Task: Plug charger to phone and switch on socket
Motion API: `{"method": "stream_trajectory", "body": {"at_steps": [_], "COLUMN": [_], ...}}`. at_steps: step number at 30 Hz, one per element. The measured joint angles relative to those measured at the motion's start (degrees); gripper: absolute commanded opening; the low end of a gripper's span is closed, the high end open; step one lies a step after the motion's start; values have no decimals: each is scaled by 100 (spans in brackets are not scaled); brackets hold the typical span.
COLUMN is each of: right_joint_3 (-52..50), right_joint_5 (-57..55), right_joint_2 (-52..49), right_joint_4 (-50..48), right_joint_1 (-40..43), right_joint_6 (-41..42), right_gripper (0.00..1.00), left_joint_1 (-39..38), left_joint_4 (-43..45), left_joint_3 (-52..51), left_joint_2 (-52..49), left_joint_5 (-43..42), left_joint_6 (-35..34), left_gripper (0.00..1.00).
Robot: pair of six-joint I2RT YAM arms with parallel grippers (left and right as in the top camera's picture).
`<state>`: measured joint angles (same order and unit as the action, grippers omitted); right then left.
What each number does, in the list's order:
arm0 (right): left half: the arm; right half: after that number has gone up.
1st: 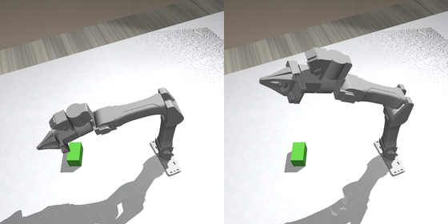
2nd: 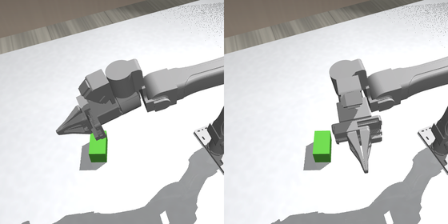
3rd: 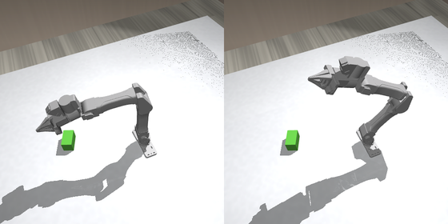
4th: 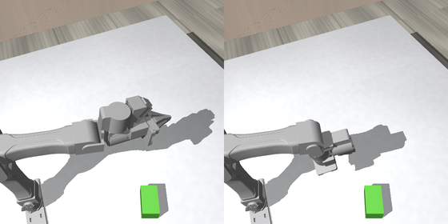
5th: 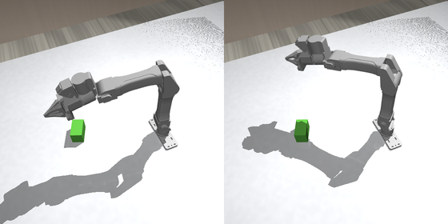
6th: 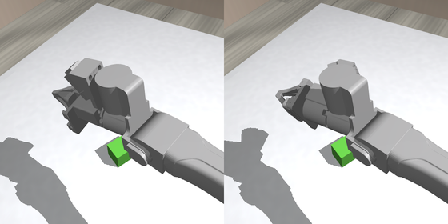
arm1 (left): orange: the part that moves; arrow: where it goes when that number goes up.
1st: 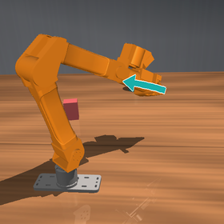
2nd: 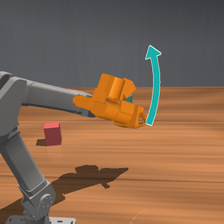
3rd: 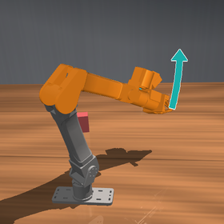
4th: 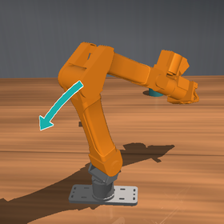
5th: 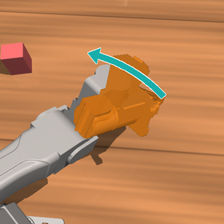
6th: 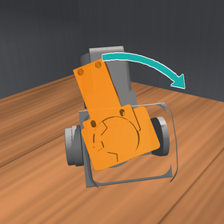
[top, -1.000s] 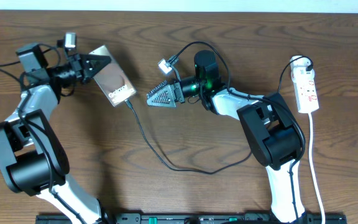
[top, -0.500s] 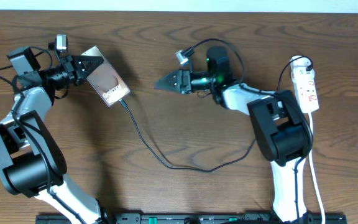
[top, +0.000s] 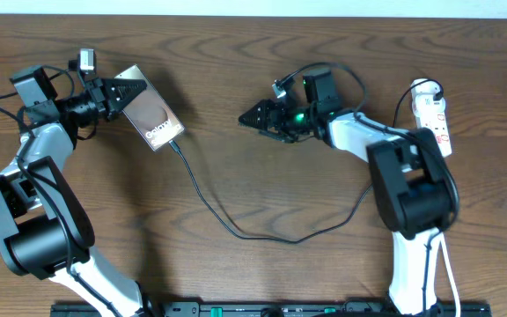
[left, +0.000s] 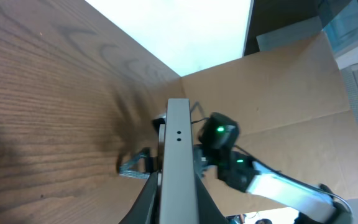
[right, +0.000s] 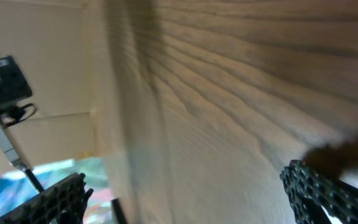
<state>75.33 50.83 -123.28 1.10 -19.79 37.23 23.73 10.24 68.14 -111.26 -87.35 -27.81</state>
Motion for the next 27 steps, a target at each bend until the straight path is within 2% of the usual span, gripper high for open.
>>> {"method": "stream_trajectory", "body": {"at_steps": [8,14,20,27], "right_joint_3": [20,33,31,31], "right_joint_5": [-1818,-3692,-4664,-4962], "right_joint_2": [1759,2691,3346,3847], "right_joint_4": [2050,3648,4262,4494], "right_joint_1": [0,0,2,2], "right_joint_6": [-625,-459,-87,20], "right_gripper": [99,99,99,99], "left_joint_1": [0,0,0,-22], "left_joint_4": [-20,-122,-120,-116], "left_joint_3": [0,0,-20,-708], "left_joint_2": [0,0,0,0], "left_joint_5": [0,2,7,485], "left_joint_6": [83,87,131,229], "left_gripper": [7,7,8,7]}}
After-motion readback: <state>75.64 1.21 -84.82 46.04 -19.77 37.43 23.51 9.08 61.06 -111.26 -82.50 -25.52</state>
